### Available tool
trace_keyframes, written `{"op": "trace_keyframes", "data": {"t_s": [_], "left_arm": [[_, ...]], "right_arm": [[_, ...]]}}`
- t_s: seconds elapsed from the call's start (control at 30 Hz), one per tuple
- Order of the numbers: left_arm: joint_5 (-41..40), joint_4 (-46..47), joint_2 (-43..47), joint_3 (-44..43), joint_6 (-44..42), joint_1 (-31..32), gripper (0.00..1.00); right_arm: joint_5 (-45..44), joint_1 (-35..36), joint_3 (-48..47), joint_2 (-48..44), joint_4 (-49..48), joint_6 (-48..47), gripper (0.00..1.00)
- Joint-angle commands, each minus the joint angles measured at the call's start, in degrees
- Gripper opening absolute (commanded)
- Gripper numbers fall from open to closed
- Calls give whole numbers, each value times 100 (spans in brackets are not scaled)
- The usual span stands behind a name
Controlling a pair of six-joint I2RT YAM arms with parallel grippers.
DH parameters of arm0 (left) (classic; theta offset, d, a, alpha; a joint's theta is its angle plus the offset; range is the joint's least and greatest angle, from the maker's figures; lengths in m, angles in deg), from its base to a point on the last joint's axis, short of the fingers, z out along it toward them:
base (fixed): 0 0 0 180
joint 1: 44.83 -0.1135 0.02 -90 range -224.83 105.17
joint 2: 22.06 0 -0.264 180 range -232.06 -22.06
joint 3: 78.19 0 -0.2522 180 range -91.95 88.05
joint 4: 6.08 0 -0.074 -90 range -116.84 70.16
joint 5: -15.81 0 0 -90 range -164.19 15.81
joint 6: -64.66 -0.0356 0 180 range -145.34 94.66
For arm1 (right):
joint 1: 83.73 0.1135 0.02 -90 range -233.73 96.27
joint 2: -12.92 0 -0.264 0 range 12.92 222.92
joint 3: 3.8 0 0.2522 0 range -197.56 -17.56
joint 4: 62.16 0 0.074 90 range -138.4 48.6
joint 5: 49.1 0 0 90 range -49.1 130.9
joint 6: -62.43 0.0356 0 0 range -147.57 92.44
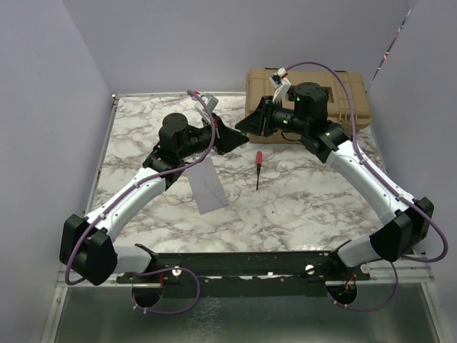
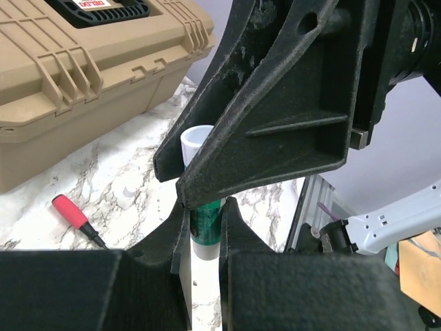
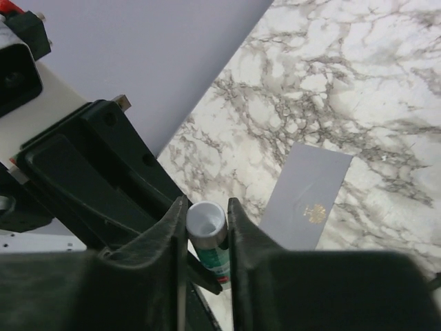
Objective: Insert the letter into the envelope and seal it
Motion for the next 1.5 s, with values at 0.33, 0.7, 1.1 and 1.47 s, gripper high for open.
{"op": "trace_keyframes", "data": {"t_s": [0.33,0.7,1.1,1.47], "left_arm": [[2313,300,27,-159,171,-8,0],[3573,411,-183,-513,148,16,0],[2228,584,-201,-328,-2,107,0],[388,1094,-147,-13,433,98,0]], "right_arm": [[2896,-333,875,-754,-2569,-608,0],[5755,-334,514,-595,-2798,-1128,0],[2945,-358,220,-468,-1537,-1173,69],[-25,-357,595,-755,-1233,567,69]]}}
